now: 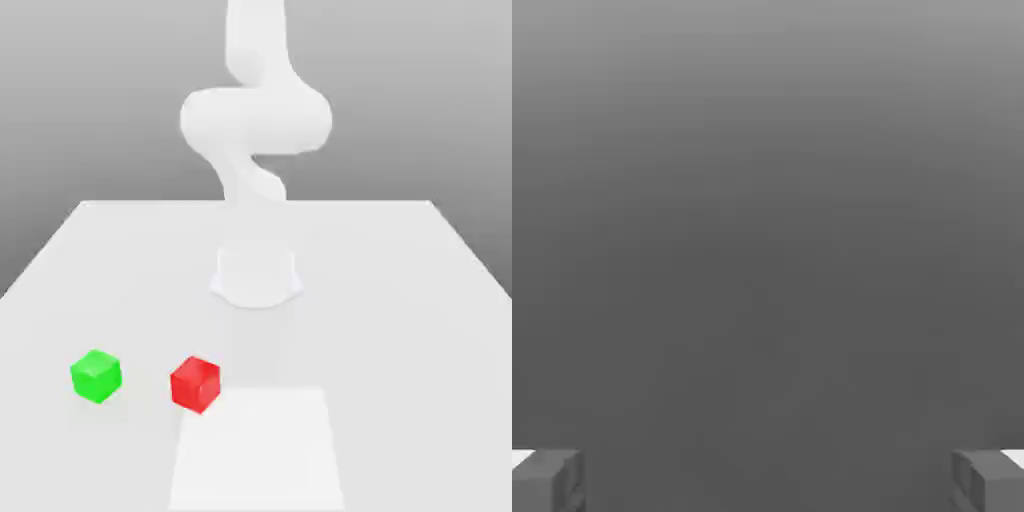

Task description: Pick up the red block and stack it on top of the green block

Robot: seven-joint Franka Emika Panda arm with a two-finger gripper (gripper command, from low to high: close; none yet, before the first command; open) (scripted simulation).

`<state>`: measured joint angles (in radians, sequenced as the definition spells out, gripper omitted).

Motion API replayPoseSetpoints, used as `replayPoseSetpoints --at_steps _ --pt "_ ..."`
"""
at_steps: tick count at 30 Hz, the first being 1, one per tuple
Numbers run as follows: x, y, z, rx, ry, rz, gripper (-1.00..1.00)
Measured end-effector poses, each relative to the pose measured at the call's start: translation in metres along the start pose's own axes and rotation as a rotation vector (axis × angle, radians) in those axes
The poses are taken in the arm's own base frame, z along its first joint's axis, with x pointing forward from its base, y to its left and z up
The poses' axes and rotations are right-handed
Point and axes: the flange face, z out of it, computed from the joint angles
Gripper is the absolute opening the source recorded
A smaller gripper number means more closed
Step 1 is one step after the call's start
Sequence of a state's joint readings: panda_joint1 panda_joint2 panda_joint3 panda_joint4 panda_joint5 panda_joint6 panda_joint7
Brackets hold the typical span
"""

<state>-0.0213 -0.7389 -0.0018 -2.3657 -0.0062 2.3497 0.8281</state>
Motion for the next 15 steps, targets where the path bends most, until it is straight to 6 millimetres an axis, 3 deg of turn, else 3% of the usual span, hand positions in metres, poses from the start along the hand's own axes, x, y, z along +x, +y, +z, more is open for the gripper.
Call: replayPoseSetpoints --at_steps 4,8,12,15 --pt "-0.014 0.043 0.097 -0.132 -0.075 0.084 0.00" --pt "-0.040 0.100 0.177 -0.262 -0.149 0.172 0.00" --pt "-0.080 0.172 0.241 -0.399 -0.227 0.270 0.00" --pt "-0.123 0.234 0.278 -0.513 -0.292 0.354 0.00"
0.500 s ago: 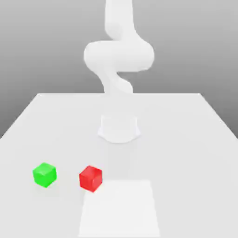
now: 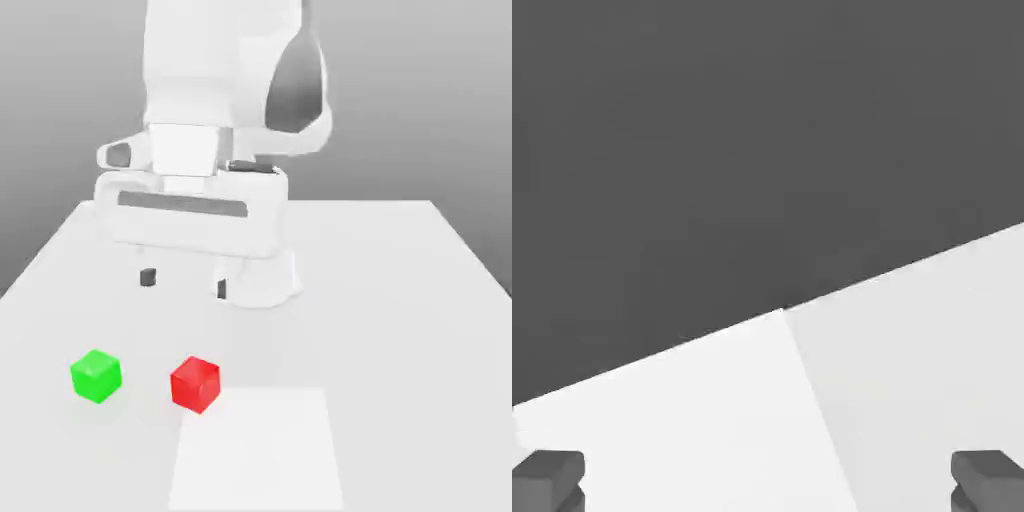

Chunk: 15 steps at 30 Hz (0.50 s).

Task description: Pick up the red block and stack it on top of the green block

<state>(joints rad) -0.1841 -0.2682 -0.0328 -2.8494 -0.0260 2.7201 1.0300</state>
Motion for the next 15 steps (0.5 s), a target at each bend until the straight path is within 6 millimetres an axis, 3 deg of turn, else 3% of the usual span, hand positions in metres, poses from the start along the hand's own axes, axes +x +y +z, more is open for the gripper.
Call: replayPoseSetpoints --at_steps 3,8,9,15 --pt "-0.010 0.040 0.069 -0.094 -0.057 0.070 0.00" --pt "-0.016 0.056 0.122 -0.119 -0.070 0.089 0.00" --pt "-0.018 0.057 0.130 -0.119 -0.070 0.089 -1.00" --pt "-0.018 0.058 0.133 -0.119 -0.070 0.090 -1.00"
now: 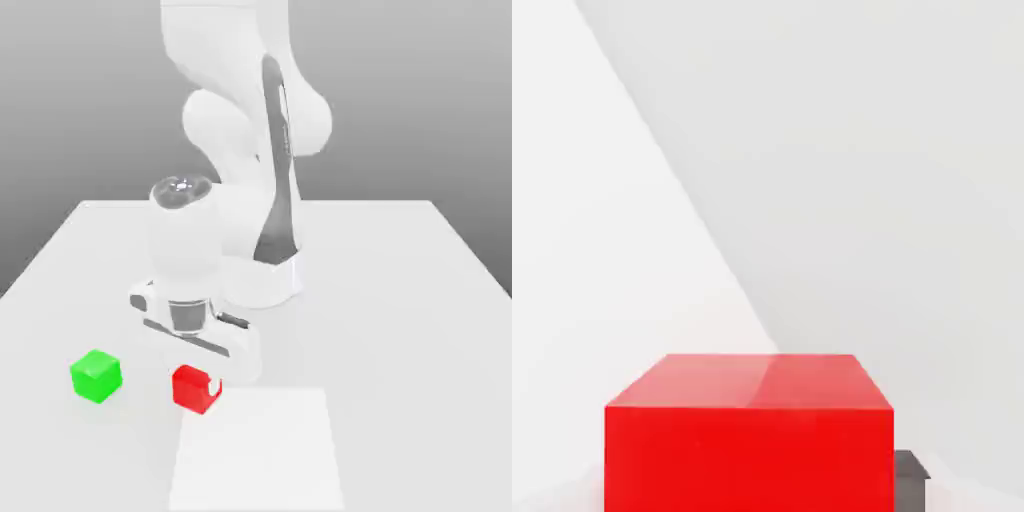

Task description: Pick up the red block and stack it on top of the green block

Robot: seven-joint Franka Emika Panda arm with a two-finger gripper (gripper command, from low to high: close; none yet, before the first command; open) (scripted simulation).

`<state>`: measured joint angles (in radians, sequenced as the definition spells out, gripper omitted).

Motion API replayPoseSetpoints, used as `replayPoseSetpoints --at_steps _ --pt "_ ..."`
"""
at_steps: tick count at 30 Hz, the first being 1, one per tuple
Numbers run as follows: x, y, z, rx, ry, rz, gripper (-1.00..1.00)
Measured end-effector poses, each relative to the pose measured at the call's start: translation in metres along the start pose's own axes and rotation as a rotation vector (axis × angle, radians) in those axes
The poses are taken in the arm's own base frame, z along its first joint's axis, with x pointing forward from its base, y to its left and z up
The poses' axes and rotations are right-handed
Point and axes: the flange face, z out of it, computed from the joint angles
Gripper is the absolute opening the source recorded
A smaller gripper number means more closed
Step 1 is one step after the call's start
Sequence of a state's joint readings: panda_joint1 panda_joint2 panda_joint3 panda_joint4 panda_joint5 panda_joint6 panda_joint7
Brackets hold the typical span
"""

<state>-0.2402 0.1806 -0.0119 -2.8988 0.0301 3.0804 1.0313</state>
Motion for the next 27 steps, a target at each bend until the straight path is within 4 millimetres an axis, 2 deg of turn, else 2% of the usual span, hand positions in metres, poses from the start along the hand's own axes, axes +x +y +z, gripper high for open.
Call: replayPoseSetpoints --at_steps 3,9,13,17,20,24,25,27 --pt "0.000 -0.001 -0.014 0.000 0.000 0.000 -1.00" --pt "0.002 0.000 -0.061 0.000 -0.001 0.012 -1.00" --pt "0.057 0.020 -0.080 0.001 -0.001 0.297 -1.00" --pt "0.121 0.059 -0.098 0.000 0.000 0.644 -1.00" --pt "0.137 0.071 -0.083 0.001 -0.001 0.733 -1.00" --pt "0.139 0.072 -0.045 0.000 -0.001 0.744 -1.00" --pt "0.138 0.073 -0.039 0.000 0.000 0.745 1.00" --pt "0.138 0.073 -0.039 0.000 0.000 0.745 1.00"
